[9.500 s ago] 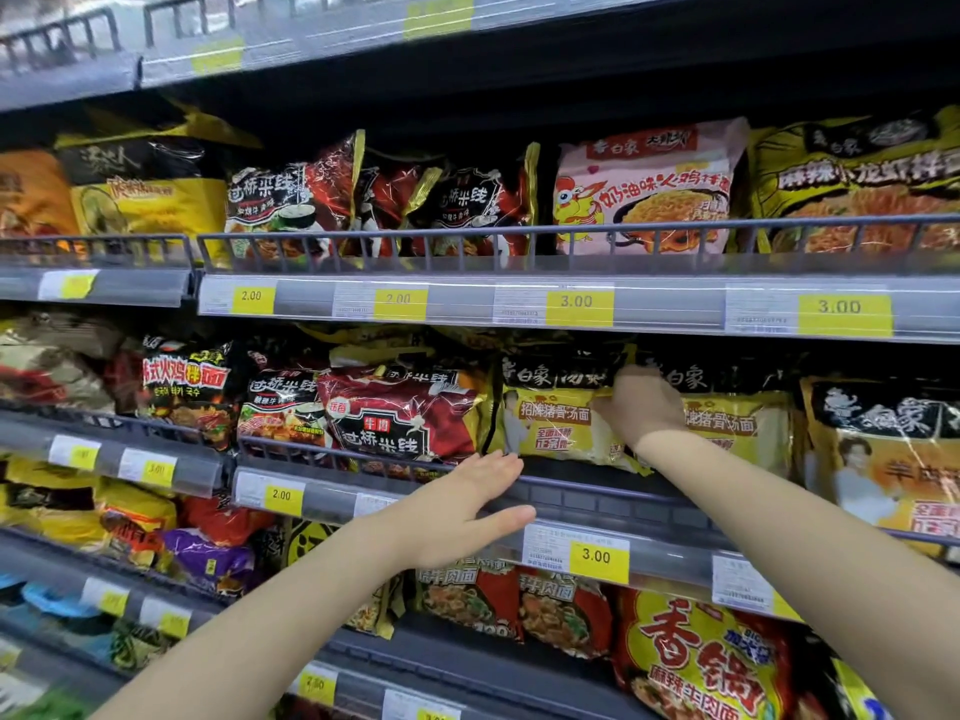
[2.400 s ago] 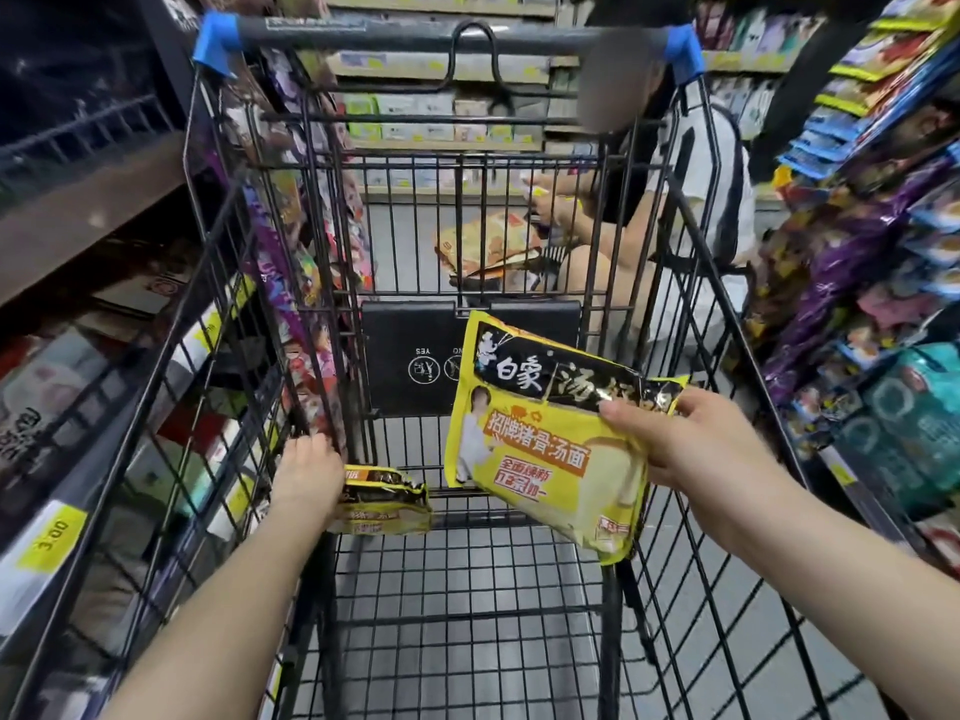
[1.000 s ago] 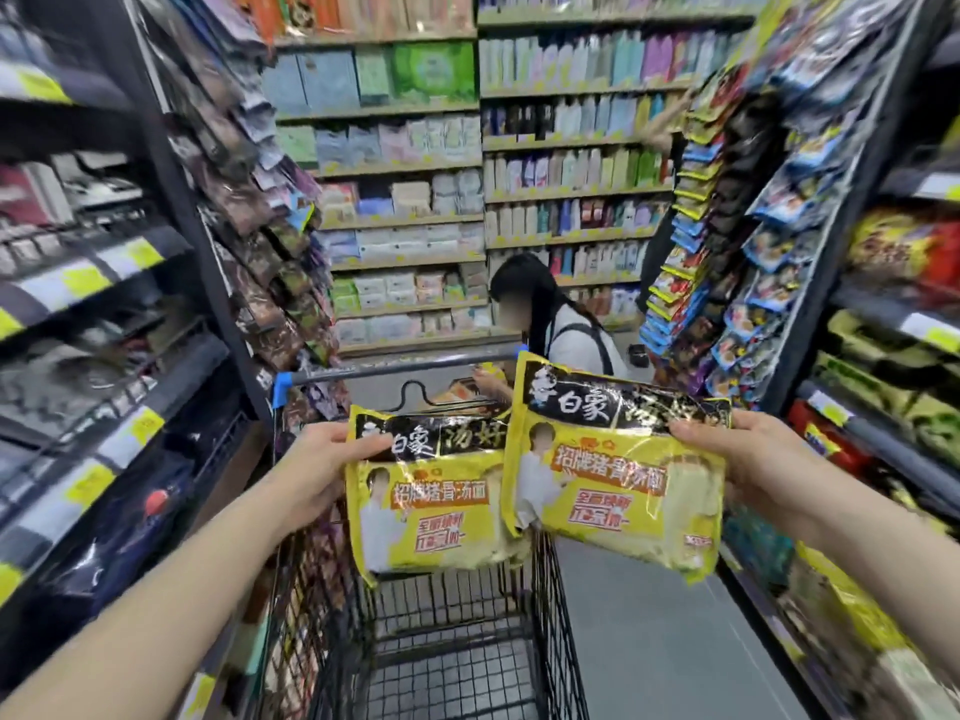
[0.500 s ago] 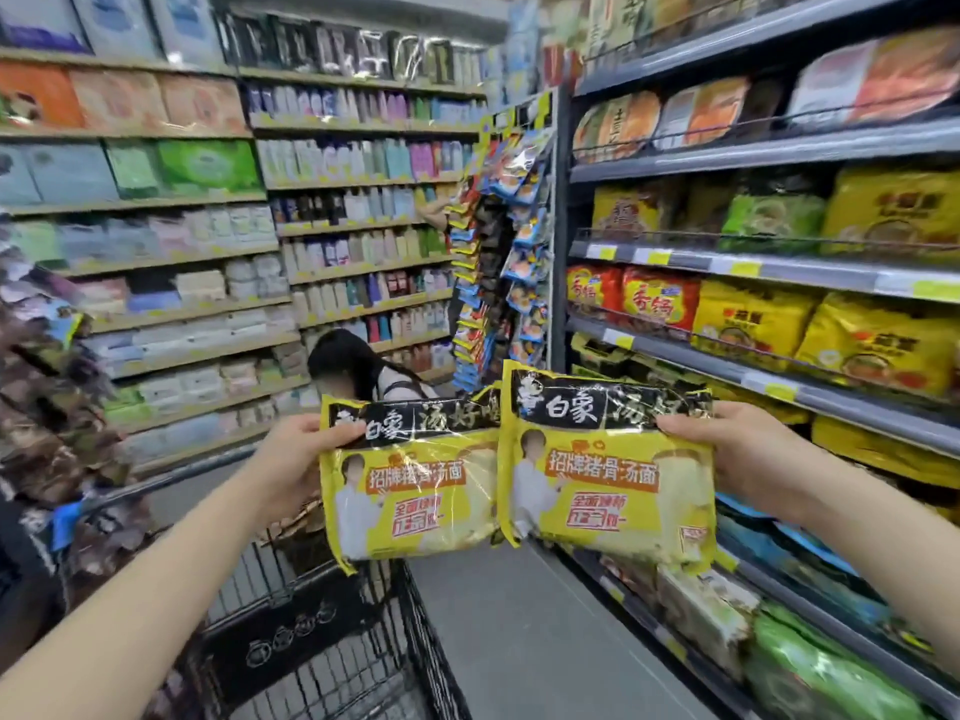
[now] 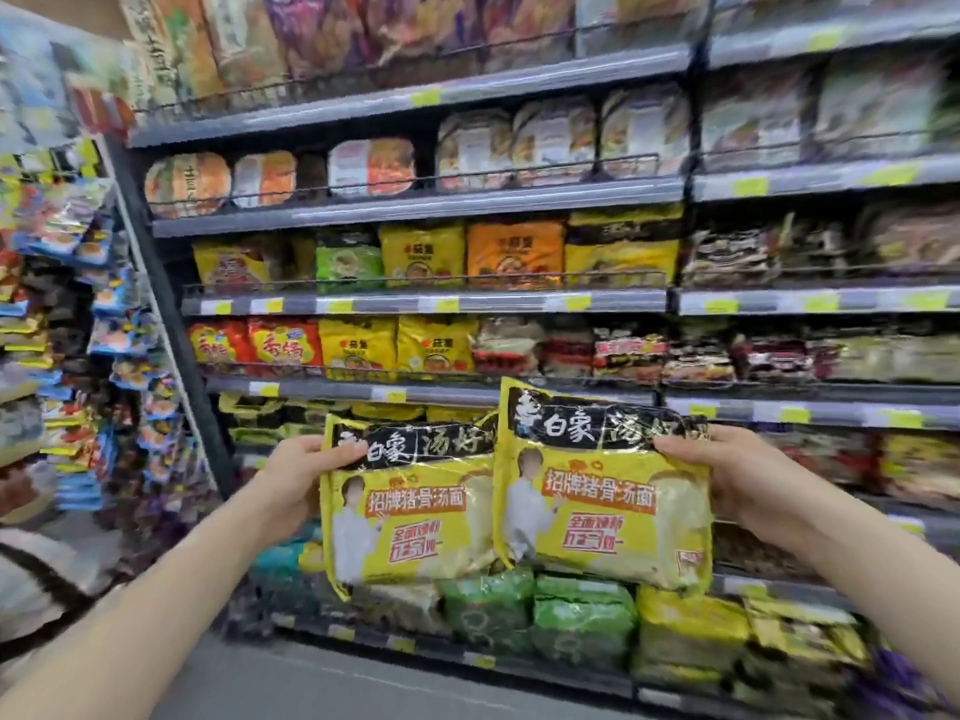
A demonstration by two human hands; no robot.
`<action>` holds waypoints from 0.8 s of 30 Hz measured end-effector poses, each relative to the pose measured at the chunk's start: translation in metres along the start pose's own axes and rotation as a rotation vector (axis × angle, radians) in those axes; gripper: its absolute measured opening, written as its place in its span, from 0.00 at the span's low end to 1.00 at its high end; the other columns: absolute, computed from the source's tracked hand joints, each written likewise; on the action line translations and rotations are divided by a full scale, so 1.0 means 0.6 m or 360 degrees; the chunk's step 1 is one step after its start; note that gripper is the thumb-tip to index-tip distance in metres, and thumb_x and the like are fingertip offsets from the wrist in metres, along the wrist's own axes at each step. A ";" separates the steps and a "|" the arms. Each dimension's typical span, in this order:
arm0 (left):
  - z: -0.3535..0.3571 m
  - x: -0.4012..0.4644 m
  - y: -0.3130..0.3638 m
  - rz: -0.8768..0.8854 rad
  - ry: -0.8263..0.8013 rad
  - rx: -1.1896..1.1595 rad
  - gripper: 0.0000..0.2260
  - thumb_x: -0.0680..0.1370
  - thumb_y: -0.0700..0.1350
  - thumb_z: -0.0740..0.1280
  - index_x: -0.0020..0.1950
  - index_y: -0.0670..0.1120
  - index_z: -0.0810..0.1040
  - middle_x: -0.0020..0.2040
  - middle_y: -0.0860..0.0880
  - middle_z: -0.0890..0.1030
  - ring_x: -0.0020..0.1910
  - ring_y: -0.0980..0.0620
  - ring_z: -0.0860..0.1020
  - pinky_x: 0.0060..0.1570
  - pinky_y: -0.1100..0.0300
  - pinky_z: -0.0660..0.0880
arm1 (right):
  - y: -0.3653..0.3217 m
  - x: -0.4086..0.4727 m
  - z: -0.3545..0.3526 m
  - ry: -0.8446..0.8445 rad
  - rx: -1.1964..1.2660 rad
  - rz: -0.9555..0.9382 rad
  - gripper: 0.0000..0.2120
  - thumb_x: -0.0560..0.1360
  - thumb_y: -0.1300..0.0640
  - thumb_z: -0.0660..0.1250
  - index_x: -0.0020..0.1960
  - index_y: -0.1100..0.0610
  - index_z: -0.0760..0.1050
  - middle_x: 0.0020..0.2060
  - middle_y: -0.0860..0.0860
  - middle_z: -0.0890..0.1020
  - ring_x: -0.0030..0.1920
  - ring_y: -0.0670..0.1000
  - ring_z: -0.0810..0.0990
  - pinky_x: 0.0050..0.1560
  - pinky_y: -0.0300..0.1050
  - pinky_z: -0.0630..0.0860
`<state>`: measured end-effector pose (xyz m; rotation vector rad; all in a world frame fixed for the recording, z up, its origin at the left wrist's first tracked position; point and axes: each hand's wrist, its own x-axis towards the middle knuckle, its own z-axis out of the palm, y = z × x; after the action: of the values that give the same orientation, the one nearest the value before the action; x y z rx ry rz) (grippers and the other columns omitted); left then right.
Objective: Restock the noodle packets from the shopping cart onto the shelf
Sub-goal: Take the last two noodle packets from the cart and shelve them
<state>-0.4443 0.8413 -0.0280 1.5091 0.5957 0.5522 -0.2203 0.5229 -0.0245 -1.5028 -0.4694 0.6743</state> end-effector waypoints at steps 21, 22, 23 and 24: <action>0.915 0.059 0.011 0.0039 -0.1193 -0.0032 0.06 0.74 0.40 0.69 0.39 0.39 0.76 0.33 0.43 0.80 0.28 0.46 0.80 0.30 0.57 0.77 | 0.033 -0.355 -0.689 0.1173 0.0066 -0.0090 0.54 0.52 0.49 0.82 0.70 0.68 0.62 0.43 0.59 0.85 0.39 0.55 0.85 0.33 0.45 0.80; 0.938 0.059 0.011 0.0048 -0.1209 -0.0021 0.07 0.75 0.40 0.68 0.38 0.39 0.76 0.32 0.43 0.81 0.28 0.47 0.80 0.30 0.57 0.77 | 0.036 -0.357 -0.706 0.1181 0.0088 -0.0097 0.49 0.54 0.50 0.82 0.66 0.70 0.64 0.42 0.58 0.86 0.38 0.56 0.85 0.33 0.45 0.80; 0.959 0.061 0.012 0.0054 -0.1224 -0.0017 0.07 0.75 0.40 0.68 0.38 0.40 0.76 0.31 0.44 0.81 0.28 0.47 0.80 0.30 0.57 0.77 | 0.037 -0.359 -0.719 0.1193 0.0118 -0.0116 0.37 0.61 0.53 0.79 0.60 0.71 0.68 0.39 0.57 0.86 0.36 0.55 0.85 0.32 0.45 0.80; 0.978 0.063 0.013 0.0053 -0.1238 -0.0020 0.07 0.75 0.40 0.68 0.38 0.40 0.76 0.30 0.45 0.81 0.28 0.47 0.80 0.31 0.57 0.77 | 0.036 -0.358 -0.731 0.1204 0.0149 -0.0123 0.22 0.67 0.57 0.74 0.54 0.68 0.71 0.36 0.56 0.85 0.34 0.54 0.84 0.32 0.45 0.79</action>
<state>-0.0237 0.4302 -0.0350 1.5742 -0.0387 -0.0330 -0.0892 0.0524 -0.0349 -1.5148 0.0849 0.0353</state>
